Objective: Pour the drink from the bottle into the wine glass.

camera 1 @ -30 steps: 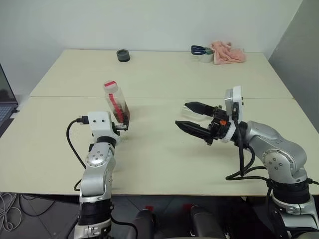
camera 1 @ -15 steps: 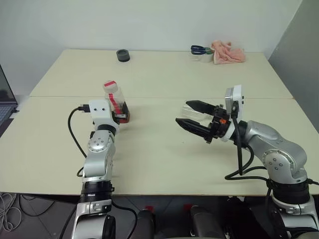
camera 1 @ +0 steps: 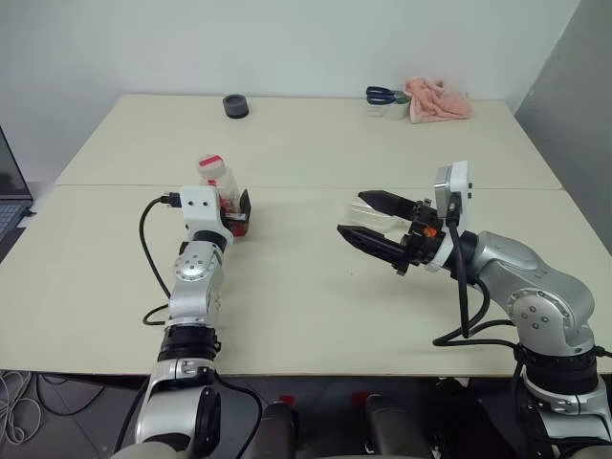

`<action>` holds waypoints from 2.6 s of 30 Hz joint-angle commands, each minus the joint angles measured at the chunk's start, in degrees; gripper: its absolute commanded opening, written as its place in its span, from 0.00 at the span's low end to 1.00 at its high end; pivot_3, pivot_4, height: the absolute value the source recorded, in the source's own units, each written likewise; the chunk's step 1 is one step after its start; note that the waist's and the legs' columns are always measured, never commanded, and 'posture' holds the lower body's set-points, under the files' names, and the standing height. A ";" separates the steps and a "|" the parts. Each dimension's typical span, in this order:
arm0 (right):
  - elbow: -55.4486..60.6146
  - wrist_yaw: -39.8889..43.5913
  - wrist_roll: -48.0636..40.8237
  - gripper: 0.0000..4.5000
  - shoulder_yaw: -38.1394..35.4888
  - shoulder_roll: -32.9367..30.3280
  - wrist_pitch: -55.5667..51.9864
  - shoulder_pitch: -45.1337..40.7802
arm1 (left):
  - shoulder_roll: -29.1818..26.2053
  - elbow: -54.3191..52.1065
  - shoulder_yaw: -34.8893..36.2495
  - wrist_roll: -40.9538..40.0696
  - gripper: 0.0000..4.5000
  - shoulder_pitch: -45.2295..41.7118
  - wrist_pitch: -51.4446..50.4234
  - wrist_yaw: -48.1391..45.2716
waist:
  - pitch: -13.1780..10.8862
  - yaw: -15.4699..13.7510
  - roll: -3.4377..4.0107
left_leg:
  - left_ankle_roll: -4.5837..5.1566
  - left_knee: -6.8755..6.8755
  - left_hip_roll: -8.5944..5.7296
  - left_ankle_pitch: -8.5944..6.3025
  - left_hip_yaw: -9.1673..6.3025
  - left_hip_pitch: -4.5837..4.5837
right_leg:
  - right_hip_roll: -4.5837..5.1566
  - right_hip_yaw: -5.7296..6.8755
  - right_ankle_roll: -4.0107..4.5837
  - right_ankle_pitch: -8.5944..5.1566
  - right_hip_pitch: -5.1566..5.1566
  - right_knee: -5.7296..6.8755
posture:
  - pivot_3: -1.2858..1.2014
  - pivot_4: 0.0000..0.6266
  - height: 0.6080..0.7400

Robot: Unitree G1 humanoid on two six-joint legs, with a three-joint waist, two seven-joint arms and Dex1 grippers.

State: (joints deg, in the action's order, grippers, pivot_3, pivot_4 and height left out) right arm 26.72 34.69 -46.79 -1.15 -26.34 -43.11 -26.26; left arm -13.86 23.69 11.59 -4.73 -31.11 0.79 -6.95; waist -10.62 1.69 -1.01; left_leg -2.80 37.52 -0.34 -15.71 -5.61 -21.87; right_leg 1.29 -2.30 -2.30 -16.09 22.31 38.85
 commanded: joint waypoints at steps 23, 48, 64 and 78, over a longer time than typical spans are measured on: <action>-6.37 -11.78 13.92 1.00 4.49 11.13 4.24 -11.99 | 0.14 -29.11 -14.76 -6.83 0.41 4.61 -15.30 -18.70 | -0.01 0.04 0.00 | -0.27 -0.01 -0.01 0.15 -0.19 -0.20 | 0.04 -0.06 0.02 0.01 0.19 -0.02 | 0.52 0.24 1.00; -7.01 -11.25 13.75 1.00 5.13 13.56 -0.16 -12.98 | 0.88 -33.15 -18.30 -7.48 0.41 5.07 -17.89 -23.11 | -0.02 0.15 0.00 | -0.19 -0.38 0.01 0.12 -0.07 -0.18 | 0.01 -0.12 0.03 0.00 0.42 0.01 | 0.52 0.24 1.00; -8.15 -11.18 15.40 0.66 5.51 14.64 0.21 -13.69 | 1.32 -33.73 -17.99 -7.77 0.41 5.21 -18.80 -23.59 | -0.02 0.15 0.00 | -0.19 -0.39 0.01 0.13 -0.07 -0.18 | 0.01 -0.13 0.03 0.00 0.44 0.02 | 0.52 0.24 1.00; -11.96 8.48 6.63 0.41 4.09 9.43 -1.40 -22.41 | -7.46 -45.63 -18.22 -21.08 0.41 4.09 -29.64 -38.58 | -0.08 0.33 0.05 | -0.18 -0.42 0.03 0.13 -0.02 -0.26 | -0.01 -0.18 0.04 0.00 0.63 0.09 | 0.52 0.24 1.00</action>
State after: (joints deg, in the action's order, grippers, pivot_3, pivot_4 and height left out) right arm 13.82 37.18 -36.38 3.42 -16.78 -44.86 -44.66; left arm -20.53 -14.96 -4.74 -20.64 -24.81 -27.49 -39.11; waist -10.69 2.02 -0.97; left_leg -2.99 37.09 -0.31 -15.58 -5.62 -22.16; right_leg 1.26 -2.45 -2.26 -16.08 22.98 38.95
